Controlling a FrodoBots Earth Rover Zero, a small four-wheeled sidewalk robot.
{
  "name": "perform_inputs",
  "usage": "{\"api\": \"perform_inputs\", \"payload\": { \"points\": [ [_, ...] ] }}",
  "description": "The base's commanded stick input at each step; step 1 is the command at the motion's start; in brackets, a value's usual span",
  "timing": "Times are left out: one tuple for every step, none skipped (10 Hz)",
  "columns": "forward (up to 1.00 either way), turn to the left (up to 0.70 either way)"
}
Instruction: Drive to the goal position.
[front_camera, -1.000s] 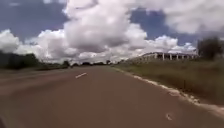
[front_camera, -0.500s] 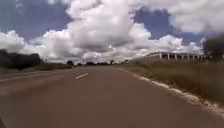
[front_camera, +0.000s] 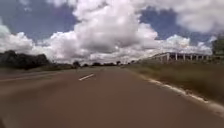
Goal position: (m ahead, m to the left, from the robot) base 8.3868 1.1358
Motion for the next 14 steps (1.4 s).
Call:
{"api": "perform_inputs", "payload": {
  "points": [
    [1.0, 0.0],
    [1.0, 0.0],
    [1.0, 0.0],
    [1.0, 0.0],
    [1.0, 0.0],
    [1.0, 0.0],
    [1.0, 0.0],
    [1.0, 0.0],
    [1.0, 0.0],
    [1.0, 0.0],
    [1.0, 0.0],
    [1.0, 0.0],
    [1.0, 0.0],
    [1.0, 0.0]
  ]
}}
